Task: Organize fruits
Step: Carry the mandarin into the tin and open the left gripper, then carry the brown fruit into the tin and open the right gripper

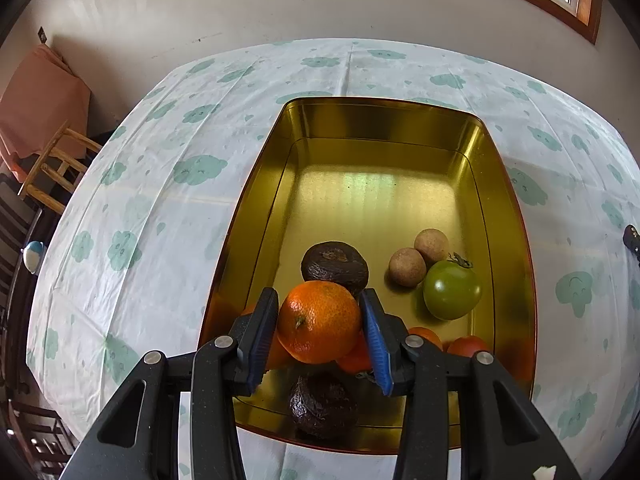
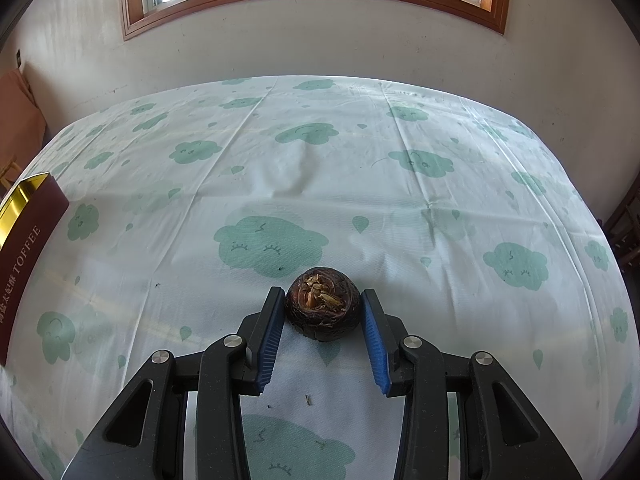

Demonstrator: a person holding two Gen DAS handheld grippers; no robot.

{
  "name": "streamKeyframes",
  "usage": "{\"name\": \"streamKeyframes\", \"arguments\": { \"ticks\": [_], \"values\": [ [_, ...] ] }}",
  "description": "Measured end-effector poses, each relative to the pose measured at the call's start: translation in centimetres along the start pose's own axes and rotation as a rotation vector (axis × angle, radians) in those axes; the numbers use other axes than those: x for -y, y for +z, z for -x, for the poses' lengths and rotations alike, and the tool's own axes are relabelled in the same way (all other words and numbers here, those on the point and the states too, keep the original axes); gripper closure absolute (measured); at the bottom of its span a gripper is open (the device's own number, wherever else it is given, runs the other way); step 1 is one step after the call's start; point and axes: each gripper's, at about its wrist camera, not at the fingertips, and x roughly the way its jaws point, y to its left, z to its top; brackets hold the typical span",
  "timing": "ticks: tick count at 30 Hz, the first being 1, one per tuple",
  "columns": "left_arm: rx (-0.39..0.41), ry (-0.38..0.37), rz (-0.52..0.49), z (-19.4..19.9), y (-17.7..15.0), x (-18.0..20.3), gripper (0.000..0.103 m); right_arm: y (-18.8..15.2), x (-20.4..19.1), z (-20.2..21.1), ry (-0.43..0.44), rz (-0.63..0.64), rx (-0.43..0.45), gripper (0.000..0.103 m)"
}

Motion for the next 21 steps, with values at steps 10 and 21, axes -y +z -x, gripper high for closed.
{"name": "streamKeyframes", "arguments": {
  "ticks": [10, 21],
  "values": [
    [0.034, -0.007, 0.023, 1.8, -0.1, -0.7, 0.051, 0.0, 0.0, 0.0, -0.008, -0.001, -0.001, 0.060],
    [0.080, -0.009, 0.044, 4.1, -0.9, -1.0, 0.039, -0.4, 0.4, 0.3, -0.011, -0.007, -0.001, 0.059]
  ]
}}
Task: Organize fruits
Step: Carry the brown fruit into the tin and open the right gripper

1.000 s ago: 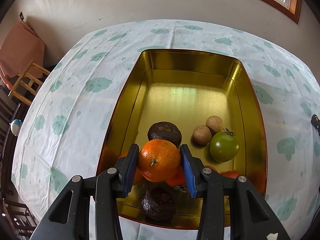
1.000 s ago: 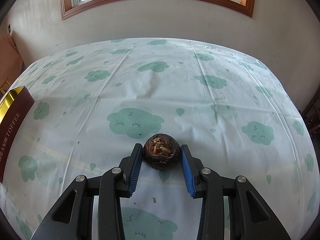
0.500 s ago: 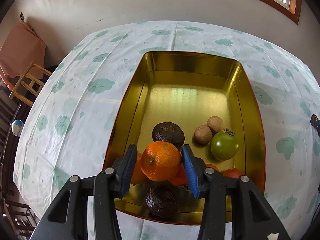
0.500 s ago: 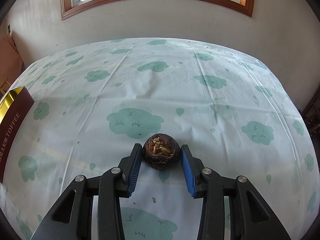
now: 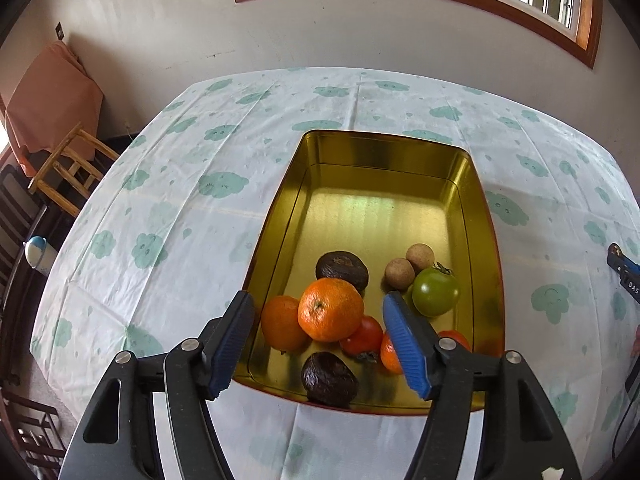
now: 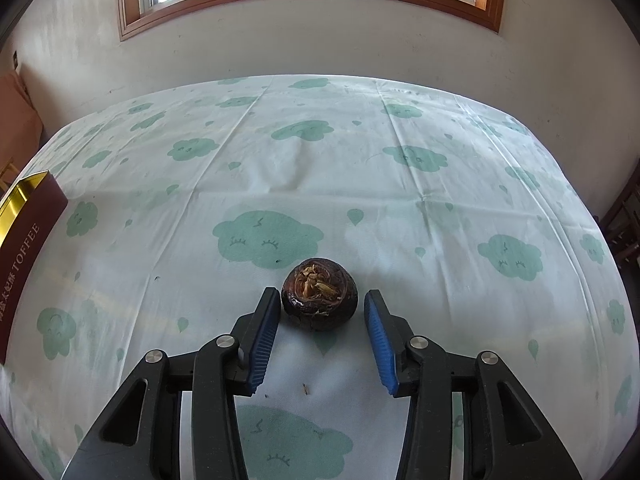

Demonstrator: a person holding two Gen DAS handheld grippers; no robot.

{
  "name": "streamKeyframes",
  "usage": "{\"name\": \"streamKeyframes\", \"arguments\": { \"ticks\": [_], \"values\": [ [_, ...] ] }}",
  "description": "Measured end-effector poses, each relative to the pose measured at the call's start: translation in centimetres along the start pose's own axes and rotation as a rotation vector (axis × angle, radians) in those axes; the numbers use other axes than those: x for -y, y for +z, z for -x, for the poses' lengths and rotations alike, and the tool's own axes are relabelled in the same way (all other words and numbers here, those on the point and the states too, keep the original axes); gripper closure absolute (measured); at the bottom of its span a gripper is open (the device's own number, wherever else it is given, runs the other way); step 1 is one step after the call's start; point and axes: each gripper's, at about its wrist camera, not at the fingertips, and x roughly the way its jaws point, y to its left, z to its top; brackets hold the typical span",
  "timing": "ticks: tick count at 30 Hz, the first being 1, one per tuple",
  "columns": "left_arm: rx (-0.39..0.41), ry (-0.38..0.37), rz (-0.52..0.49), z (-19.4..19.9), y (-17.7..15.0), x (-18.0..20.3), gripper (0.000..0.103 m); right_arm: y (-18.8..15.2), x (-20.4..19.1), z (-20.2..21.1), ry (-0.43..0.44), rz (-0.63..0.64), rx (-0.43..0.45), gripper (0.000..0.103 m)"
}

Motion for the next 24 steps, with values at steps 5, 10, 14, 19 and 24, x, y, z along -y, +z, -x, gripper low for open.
{"name": "streamKeyframes", "arguments": {
  "ticks": [5, 10, 14, 19, 24],
  "values": [
    [-0.005, -0.008, 0.007, 0.3, -0.5, 0.0, 0.036, -0.2, -0.4, 0.3, 0.003, 0.010, 0.002, 0.064],
    [0.000, 0.000, 0.007, 0.8, -1.2, 0.0, 0.029, -0.3, -0.6, 0.5, -0.007, 0.000, 0.001, 0.064],
    [0.006, -0.005, 0.006, 1.0, -1.5, -0.1, 0.027, -0.3, -0.9, 0.6, -0.012, -0.009, 0.000, 0.065],
    [0.042, -0.023, 0.011, 1.8, -1.9, 0.0, 0.016, -0.8, -1.5, 1.0, -0.010, -0.018, -0.003, 0.065],
    [0.053, -0.048, 0.031, 2.1, -2.4, 0.0, 0.015, -1.2, -2.7, 1.8, 0.011, -0.006, 0.000, 0.065]
  ]
}}
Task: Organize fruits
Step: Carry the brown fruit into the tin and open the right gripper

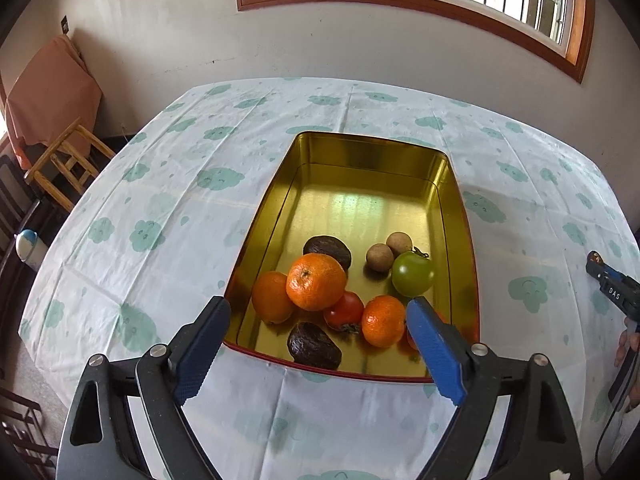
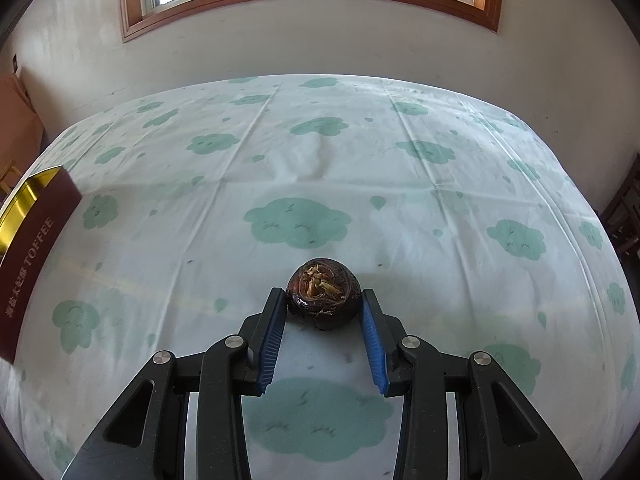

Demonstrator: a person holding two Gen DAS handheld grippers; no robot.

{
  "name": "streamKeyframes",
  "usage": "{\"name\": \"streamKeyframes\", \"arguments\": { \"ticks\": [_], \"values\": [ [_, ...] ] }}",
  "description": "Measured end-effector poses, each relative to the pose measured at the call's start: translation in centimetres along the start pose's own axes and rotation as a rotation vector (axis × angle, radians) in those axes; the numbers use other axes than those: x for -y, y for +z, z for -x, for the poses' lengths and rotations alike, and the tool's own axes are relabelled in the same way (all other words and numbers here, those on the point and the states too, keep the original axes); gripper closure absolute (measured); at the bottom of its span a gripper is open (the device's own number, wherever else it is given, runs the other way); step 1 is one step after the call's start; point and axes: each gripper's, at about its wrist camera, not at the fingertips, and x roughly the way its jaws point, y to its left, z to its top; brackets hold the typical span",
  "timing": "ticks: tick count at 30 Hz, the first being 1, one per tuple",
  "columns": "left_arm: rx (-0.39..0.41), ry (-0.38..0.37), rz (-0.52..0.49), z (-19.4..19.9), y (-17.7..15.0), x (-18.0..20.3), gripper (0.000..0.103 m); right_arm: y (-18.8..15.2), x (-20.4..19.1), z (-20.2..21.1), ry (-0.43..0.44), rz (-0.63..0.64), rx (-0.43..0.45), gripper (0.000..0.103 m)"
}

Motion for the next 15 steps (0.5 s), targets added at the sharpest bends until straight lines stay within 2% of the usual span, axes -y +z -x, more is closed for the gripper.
{"name": "streamKeyframes", "arguments": {
  "ticks": [10, 15],
  "values": [
    [0.014, -0.032, 0.011, 0.6, -1.2, -0.3, 0.014, -0.4, -4.0, 2.2, 0.061, 0.070, 0.015, 0.065],
    [0.008, -0.001, 0.016, 0.6, -1.8, -0.9, 0.013, -0.4, -6.0, 3.1, 0.089, 0.103, 0.021, 0.065]
  ]
}}
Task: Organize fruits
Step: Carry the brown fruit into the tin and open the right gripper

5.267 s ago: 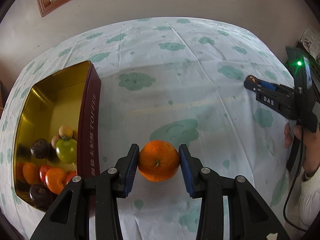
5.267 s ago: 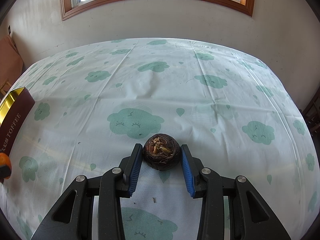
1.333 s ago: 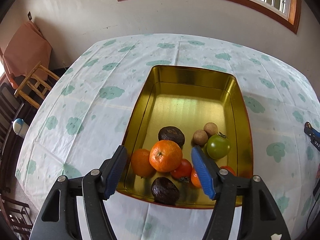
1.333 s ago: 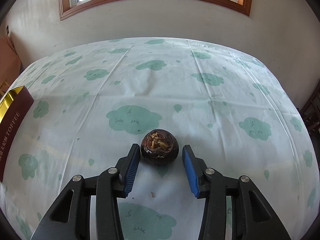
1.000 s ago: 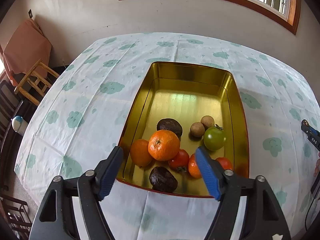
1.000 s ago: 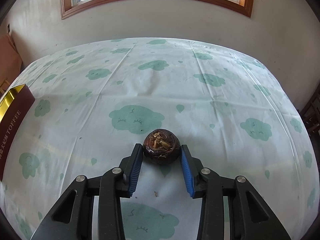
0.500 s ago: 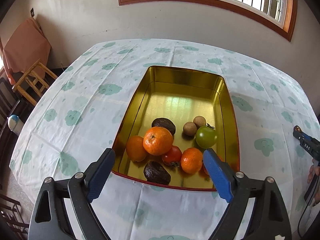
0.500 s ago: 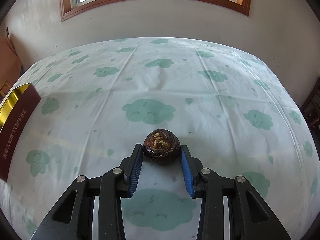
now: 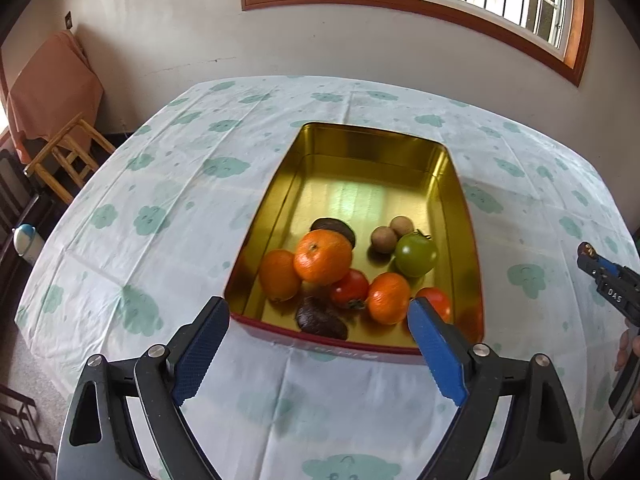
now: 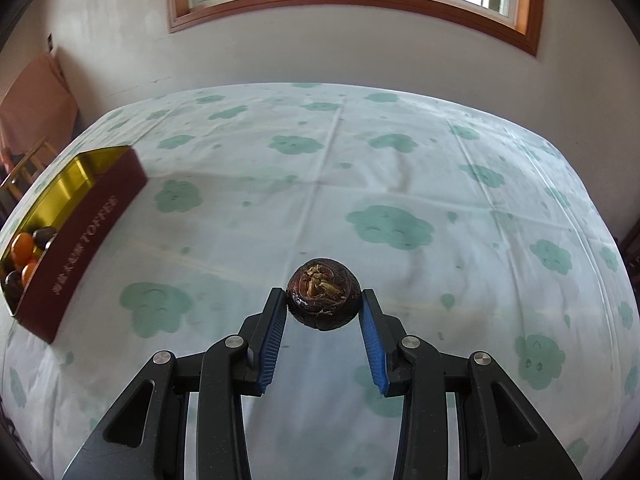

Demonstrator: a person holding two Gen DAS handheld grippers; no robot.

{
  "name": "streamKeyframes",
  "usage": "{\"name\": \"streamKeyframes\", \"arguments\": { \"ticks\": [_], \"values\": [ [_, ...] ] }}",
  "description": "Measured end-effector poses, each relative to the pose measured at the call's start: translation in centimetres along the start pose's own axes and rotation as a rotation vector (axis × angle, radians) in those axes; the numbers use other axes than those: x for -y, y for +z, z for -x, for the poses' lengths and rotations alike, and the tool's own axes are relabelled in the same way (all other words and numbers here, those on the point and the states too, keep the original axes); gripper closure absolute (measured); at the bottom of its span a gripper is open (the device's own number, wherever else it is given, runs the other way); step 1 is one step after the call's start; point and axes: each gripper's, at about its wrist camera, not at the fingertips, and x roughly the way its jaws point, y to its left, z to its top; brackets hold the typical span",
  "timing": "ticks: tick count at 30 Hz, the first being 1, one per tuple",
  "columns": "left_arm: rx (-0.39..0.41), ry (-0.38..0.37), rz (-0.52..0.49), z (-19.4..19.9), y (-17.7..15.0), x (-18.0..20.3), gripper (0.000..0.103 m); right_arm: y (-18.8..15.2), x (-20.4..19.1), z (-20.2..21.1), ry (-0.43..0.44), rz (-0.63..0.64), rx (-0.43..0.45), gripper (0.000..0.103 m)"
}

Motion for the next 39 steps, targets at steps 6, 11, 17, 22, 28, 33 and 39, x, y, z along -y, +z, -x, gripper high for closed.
{"name": "streamKeyframes", "arguments": {
  "ticks": [6, 11, 17, 22, 28, 33, 39],
  "values": [
    [-0.002, 0.033, 0.031, 0.0, -0.4, -1.3, 0.013, 0.5, -2.5, 0.7, 0.039, 0.036, 0.013, 0.065],
    [-0.010, 0.045, 0.042, 0.1, -0.7, -1.8, 0.013, 1.4, -5.1, 1.6, 0.088, 0.072, 0.038, 0.065],
    [-0.012, 0.051, 0.035, 0.3, -1.1, -1.7, 0.013, 2.6, -8.9, 2.6, 0.160, 0.121, 0.070, 0.065],
    [-0.024, 0.057, 0.042, 0.3, -1.4, -1.8, 0.013, 3.1, -11.8, 3.1, 0.200, 0.165, 0.085, 0.065],
    [-0.027, 0.069, 0.049, 0.5, -1.4, -2.4, 0.013, 3.2, -14.7, 3.3, 0.250, 0.208, 0.081, 0.065],
    [-0.029, 0.081, 0.055, 0.6, -1.4, -3.0, 0.013, 3.2, -16.7, 3.4, 0.280, 0.242, 0.081, 0.065],
    [-0.031, 0.083, 0.067, 0.6, -1.5, -3.7, 0.013, 3.1, -18.8, 3.6, 0.308, 0.275, 0.081, 0.065]
  ]
}}
